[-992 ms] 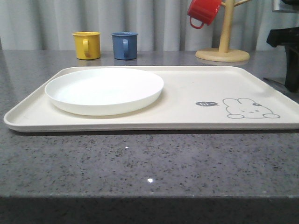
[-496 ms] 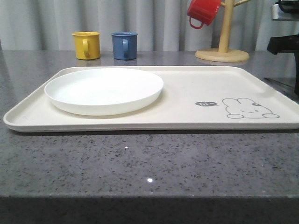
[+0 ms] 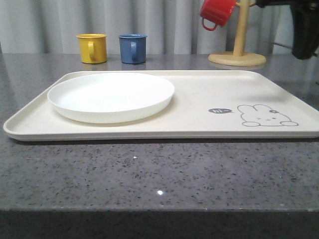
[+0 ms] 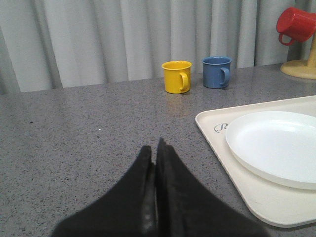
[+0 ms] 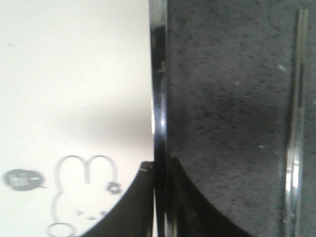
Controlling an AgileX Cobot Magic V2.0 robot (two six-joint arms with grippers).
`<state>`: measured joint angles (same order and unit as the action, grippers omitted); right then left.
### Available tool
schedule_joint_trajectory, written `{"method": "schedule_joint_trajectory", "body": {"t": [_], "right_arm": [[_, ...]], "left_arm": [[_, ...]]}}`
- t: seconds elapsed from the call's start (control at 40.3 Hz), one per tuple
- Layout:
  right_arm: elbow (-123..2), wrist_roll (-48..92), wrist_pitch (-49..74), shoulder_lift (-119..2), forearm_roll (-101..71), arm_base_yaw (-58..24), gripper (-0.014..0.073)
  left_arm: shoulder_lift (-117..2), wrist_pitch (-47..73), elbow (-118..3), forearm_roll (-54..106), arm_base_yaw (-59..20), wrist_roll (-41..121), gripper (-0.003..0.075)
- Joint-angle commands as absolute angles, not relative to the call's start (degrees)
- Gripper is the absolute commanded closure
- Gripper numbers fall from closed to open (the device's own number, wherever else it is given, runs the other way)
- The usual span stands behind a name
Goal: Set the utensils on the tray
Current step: 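Reach the right gripper to the fork and grasp it, then lower the fork onto the tray beside the plate and release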
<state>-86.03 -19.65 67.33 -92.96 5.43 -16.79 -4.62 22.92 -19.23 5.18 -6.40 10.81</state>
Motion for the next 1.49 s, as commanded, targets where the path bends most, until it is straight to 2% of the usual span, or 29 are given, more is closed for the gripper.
{"method": "schedule_joint_trajectory", "body": {"t": [0.0,0.248,0.669,1.19,1.463], "right_arm": [[-90.27,-25.0,67.33,-91.5,6.88,-21.55,0.0652],[-94.47,-29.31,66.45,-96.89,6.68,-29.23,0.0652],[-95.7,-32.79,62.26,-104.54,0.0,-29.43,0.0636],[-95.58,-32.79,62.52,-105.73,0.0,-29.43,0.0615],[-95.58,-32.79,62.52,-105.73,-0.34,-29.43,0.0428]], "left_arm": [[-5.19,18.26,-20.56,5.79,-6.76,10.15,0.0739],[-5.19,18.26,-20.56,5.79,-6.76,10.15,0.0739],[-5.19,18.26,-20.56,5.79,-6.76,10.15,0.0739],[-5.19,18.26,-20.56,5.79,-6.76,10.15,0.0739],[-5.19,18.26,-20.56,5.79,-6.76,10.15,0.0739]]}}
